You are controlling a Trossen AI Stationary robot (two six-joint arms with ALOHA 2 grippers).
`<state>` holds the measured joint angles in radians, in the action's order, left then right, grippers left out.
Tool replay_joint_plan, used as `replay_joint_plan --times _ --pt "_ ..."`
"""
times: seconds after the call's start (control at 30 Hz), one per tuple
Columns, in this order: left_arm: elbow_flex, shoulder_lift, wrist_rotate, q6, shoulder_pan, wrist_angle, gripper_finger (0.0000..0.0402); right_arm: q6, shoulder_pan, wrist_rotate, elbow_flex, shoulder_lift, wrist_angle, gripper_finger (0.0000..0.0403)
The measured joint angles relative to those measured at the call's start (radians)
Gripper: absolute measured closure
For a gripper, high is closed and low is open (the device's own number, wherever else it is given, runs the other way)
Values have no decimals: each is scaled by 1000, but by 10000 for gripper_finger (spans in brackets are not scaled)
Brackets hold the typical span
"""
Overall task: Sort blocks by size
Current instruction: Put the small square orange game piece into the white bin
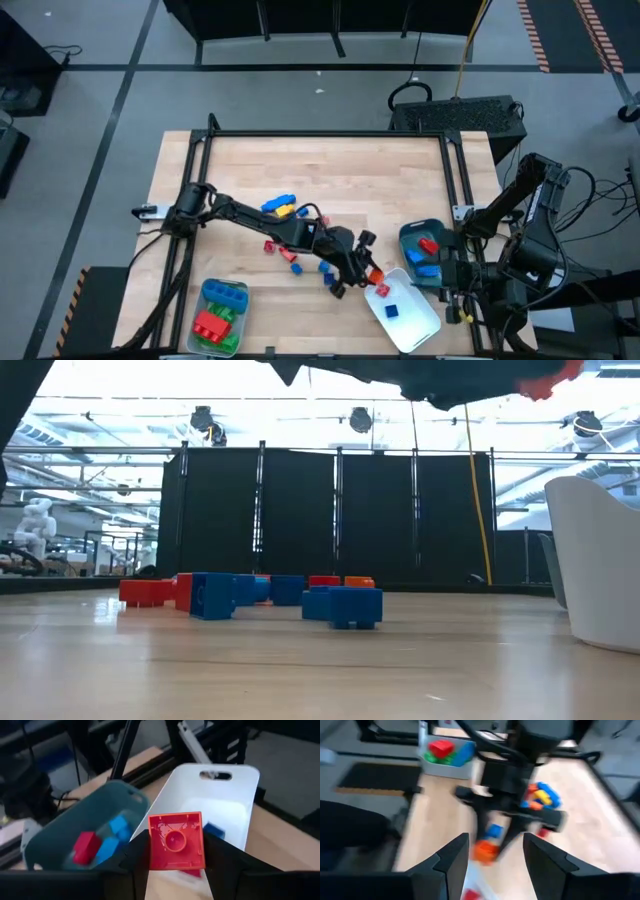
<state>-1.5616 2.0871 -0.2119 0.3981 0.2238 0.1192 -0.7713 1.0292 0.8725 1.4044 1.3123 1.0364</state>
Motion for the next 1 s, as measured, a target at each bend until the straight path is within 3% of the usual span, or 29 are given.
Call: replay_joint_plan --times 0.17,0.27,0.5,0.77,1.0 --pt "0 15 -1 -1 23 76 248 72 33 91 0 -15 111 232" --pt "0 21 -1 -16 23 85 248 68 99 165 0 -94 149 232" --pt "0 34 3 -25 21 113 247 -132 289 355 -9 -345 306 232" --pt "0 60 8 -27 31 158 247 -119 311 360 -117 -467 327 232" --pt "-45 166 8 -29 42 275 247 -189 311 354 -217 -490 327 232"
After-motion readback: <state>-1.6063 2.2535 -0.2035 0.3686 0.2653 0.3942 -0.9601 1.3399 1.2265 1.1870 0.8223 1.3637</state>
